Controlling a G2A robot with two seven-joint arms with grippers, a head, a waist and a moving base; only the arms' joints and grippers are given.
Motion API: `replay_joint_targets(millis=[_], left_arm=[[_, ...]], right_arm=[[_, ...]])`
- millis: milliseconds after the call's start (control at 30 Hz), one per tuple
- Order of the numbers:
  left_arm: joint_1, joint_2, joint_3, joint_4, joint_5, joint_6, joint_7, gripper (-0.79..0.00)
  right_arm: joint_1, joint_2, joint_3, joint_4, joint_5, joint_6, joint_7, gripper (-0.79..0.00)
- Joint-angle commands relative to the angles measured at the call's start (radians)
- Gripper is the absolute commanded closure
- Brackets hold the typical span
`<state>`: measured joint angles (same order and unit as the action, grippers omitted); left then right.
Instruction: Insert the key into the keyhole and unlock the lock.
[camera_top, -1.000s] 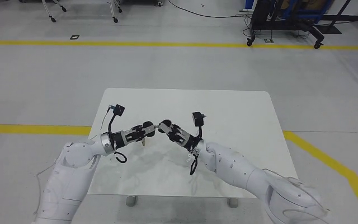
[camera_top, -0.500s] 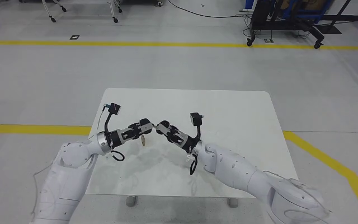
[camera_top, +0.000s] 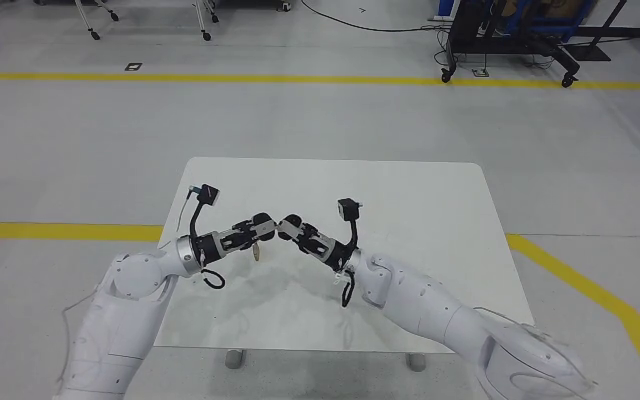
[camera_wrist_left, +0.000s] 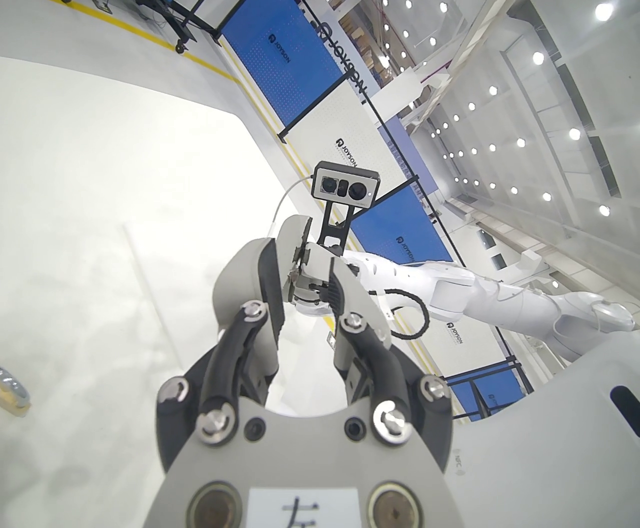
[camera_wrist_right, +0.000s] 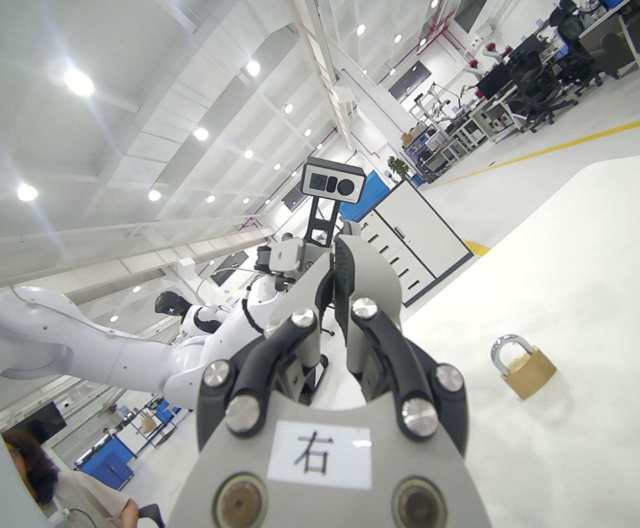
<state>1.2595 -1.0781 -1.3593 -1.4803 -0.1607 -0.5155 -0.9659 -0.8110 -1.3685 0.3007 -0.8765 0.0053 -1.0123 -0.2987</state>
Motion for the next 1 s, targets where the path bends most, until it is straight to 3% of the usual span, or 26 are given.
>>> replay_joint_targets(millis=[0,200,233,267,633,700,733,767,800,833,900,967], left_arm=[[0.002,0.000,0.002,0.002,-0.009,0.005,0.007,0.000],[-0.001,0.003,0.000,0.014,-0.031,0.009,0.017,0.000],[-0.002,0.003,0.000,0.014,-0.027,0.007,0.019,0.000],[-0.002,0.004,-0.003,0.013,-0.019,0.005,0.025,0.000],[0.019,0.016,-0.033,-0.012,0.011,-0.015,0.045,0.000],[0.019,0.016,-0.027,-0.015,0.013,-0.012,0.044,0.000],[0.019,0.016,-0.023,-0.015,0.015,-0.009,0.044,0.000],[0.017,0.016,-0.019,-0.016,0.017,-0.008,0.045,0.000],[0.016,0.016,-0.015,-0.015,0.017,-0.007,0.046,0.000],[0.015,0.016,-0.012,-0.014,0.017,-0.007,0.048,0.000],[0.013,0.016,-0.008,-0.012,0.005,-0.011,0.048,0.000],[0.012,0.017,-0.009,-0.009,0.002,-0.016,0.046,0.000]], right_arm=[[-0.007,0.000,0.017,-0.009,0.016,0.000,0.028,0.000],[-0.033,0.000,0.064,-0.019,0.053,0.000,0.134,0.000],[-0.041,-0.002,0.070,-0.023,0.093,0.000,0.165,-0.351],[-0.042,-0.002,0.074,-0.026,0.107,0.000,0.173,-0.785],[-0.058,0.000,0.088,-0.046,0.107,0.029,0.190,-0.785],[-0.070,0.003,0.103,-0.059,0.112,0.033,0.214,-0.634],[-0.076,0.005,0.108,-0.066,0.124,0.034,0.233,-0.425],[-0.080,0.006,0.113,-0.070,0.136,0.038,0.254,-0.314],[-0.083,0.006,0.119,-0.076,0.150,0.042,0.273,-0.256],[-0.089,0.006,0.120,-0.085,0.172,0.037,0.299,-0.135],[-0.093,0.006,0.127,-0.085,0.221,0.032,0.352,-0.015],[-0.096,0.005,0.134,-0.083,0.260,0.032,0.395,0.000]])
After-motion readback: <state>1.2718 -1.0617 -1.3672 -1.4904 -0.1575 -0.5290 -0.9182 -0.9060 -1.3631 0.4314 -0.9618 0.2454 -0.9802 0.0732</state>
